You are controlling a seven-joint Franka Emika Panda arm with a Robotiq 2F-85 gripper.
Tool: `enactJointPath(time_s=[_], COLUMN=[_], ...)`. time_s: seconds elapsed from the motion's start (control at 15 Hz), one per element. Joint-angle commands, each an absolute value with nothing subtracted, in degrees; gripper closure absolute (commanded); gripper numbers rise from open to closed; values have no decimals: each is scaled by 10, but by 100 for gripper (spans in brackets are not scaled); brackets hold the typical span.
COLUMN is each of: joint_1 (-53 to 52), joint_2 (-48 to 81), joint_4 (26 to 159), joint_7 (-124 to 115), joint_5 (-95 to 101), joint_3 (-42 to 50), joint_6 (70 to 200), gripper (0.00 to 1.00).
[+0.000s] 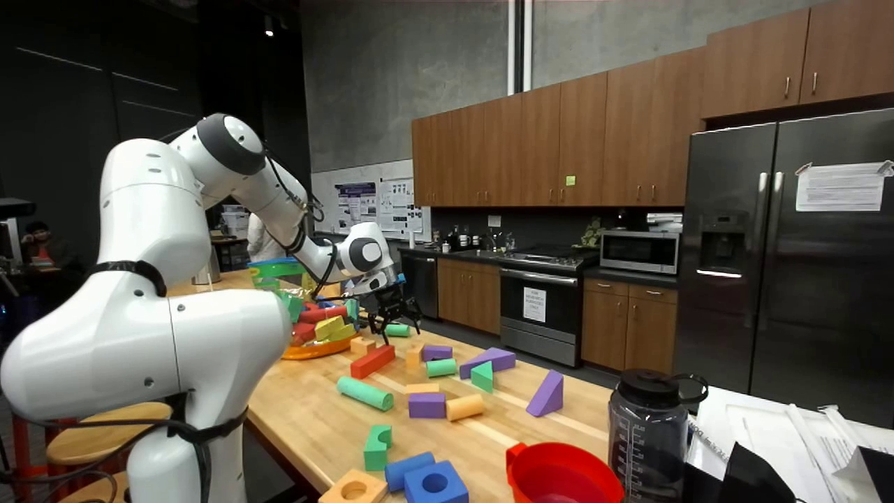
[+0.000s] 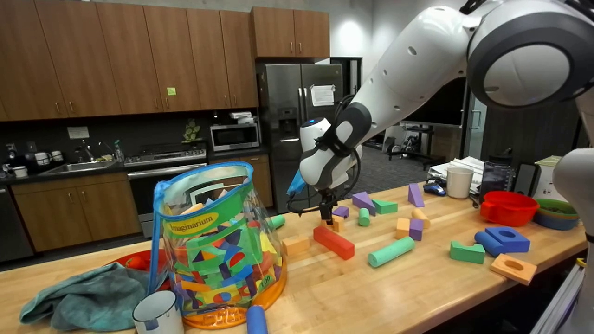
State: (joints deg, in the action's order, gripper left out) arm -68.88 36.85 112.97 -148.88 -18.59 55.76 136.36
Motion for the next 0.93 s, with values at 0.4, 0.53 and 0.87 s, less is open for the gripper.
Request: enactJointPath(time_s=[0.4,0.53,0.87], joint_1=[-665,-659,-645], joint_2=[427,442,487], joint_4=[1095,1084,1054], joint_7=[-1489,-1489,-1489], joint_5=[-267,-277,-303], joint_3=[558,555,547], joint_6=[1419,1429,1435], gripper=[0,0,0])
